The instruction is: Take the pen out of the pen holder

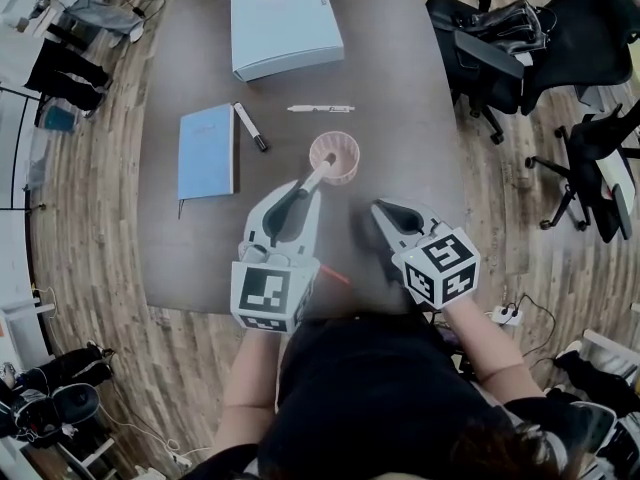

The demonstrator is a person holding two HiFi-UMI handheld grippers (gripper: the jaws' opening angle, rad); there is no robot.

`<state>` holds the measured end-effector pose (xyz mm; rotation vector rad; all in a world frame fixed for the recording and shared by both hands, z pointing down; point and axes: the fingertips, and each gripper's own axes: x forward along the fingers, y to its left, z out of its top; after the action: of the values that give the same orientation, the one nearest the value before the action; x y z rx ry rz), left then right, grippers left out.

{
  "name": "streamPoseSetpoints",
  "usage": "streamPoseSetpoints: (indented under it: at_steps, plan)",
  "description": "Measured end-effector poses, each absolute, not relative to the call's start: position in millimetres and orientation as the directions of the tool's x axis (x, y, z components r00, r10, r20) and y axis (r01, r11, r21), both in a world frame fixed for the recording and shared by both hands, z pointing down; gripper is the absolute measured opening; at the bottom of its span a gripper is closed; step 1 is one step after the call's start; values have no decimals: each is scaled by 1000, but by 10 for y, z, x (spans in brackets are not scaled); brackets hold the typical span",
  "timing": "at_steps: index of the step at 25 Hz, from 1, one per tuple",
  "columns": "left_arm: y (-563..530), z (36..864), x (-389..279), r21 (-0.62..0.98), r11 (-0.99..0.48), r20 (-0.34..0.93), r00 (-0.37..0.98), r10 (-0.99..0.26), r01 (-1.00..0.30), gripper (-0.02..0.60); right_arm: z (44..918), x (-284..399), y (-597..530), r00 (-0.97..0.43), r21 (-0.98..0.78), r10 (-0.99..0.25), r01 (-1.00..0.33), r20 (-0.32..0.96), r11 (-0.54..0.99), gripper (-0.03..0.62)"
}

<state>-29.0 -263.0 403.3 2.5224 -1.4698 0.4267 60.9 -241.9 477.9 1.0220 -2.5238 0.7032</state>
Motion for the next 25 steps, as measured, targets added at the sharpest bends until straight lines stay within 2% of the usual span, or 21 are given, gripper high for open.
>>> streamPoseSetpoints:
  at_steps: [10, 25]
  plan:
    - [-2370, 3802, -615, 51, -469, 273, 464, -843, -882, 86, 4628, 457, -2256, -674, -280, -580, -729, 459, 625, 17]
    - [-2038, 3752, -1262, 69, -368, 259, 373, -891, -927, 86, 4444, 216, -2092, -673, -238, -589, -724, 447, 647, 17]
